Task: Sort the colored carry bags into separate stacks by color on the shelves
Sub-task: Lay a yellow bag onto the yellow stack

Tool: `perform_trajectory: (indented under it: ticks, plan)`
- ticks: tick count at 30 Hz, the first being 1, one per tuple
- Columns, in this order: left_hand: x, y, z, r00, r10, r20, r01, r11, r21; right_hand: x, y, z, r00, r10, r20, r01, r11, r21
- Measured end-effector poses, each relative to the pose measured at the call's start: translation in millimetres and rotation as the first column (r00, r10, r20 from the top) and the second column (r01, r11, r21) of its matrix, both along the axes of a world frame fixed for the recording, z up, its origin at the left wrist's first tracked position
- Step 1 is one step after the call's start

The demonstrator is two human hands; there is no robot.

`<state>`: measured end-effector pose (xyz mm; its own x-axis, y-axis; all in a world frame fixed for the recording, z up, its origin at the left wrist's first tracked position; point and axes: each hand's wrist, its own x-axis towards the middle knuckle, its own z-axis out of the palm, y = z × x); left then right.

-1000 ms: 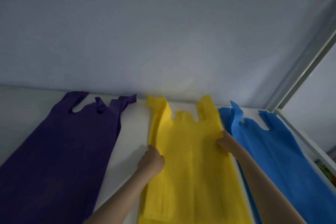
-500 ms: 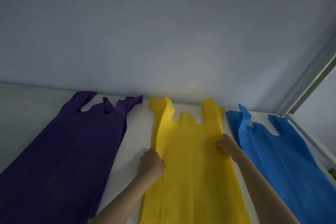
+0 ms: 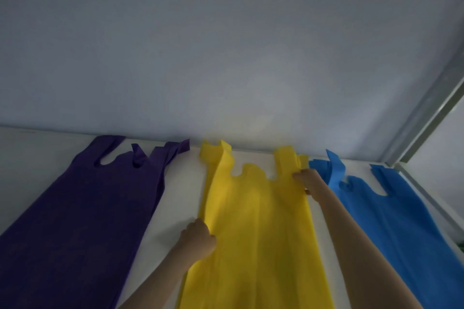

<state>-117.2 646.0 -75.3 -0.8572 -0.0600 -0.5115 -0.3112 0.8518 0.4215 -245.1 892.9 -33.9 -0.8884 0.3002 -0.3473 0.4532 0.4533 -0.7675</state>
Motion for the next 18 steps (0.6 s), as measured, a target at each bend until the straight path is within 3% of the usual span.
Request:
perform_trajectory:
  ticks: [5,9,11,13,15,18]
  plan:
    - [-3,-1,-9,0.996,0.077,0.032,-0.077,0.997,0.005,-18,2,-2,0.985,0.048,-0.166,-0.053,0.998,-0.028]
    - [-6,1,-1,0.993,0.099,0.061,-0.097,0.995,-0.025,-24,12,-22,0.985,0.154,-0.081,-0.153,0.988,0.021]
    - [-15,7,14,0.988,0.157,-0.014,-0.157,0.980,-0.120,-20,17,-22,0.985,0.168,-0.022,-0.167,0.983,0.072]
    - [-36,14,30,0.960,0.217,-0.179,-0.251,0.948,-0.196,-5,21,-19,0.987,0.158,0.001,-0.155,0.971,0.184]
    - [-69,20,36,0.925,0.211,-0.315,-0.267,0.952,-0.148,18,25,-22,0.988,0.151,0.033,-0.155,0.963,0.220]
    - [-111,35,41,0.901,0.226,-0.370,-0.261,0.964,-0.045,53,25,-31,0.976,0.177,0.124,-0.196,0.967,0.165]
